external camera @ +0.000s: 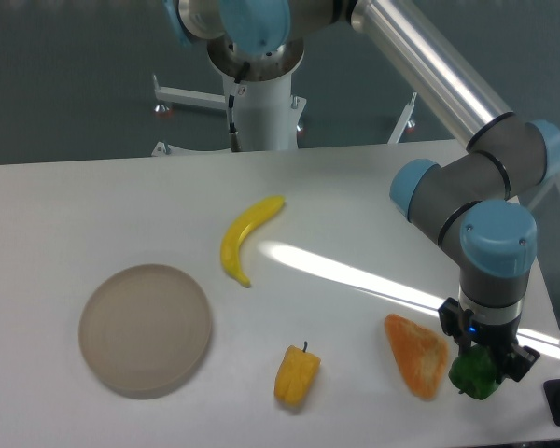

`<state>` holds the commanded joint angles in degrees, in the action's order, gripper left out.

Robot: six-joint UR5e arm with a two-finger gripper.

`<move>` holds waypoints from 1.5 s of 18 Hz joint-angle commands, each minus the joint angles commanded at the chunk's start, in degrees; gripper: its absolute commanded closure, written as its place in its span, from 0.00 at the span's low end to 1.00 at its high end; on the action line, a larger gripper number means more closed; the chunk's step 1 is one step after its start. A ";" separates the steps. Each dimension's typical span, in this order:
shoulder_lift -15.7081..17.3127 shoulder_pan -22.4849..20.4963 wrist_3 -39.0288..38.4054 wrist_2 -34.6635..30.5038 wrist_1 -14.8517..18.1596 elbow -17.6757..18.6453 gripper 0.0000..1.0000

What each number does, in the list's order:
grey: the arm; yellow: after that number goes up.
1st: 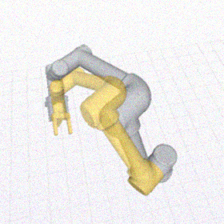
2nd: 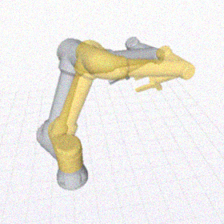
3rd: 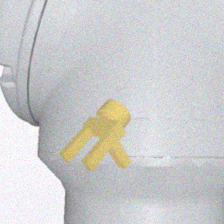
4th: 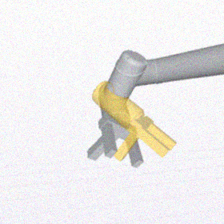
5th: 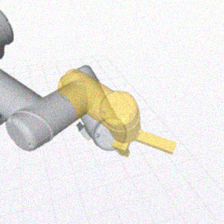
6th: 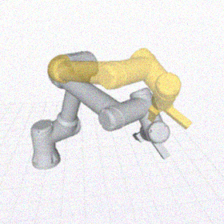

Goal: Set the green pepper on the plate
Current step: 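Grip the green bell pepper and lift it off the table, then carry the green pepper across the table over the beige plate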

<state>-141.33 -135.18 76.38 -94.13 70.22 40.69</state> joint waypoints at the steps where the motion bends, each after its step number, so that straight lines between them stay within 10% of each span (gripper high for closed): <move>1: -0.17 0.00 0.00 0.00 -0.09 0.09 0.64; 14: 1.84 1.31 -1.05 0.35 0.70 1.84 0.64; 27: 18.88 15.81 -27.50 2.11 5.62 22.83 0.64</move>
<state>-122.44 -119.37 48.88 -92.02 75.85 63.53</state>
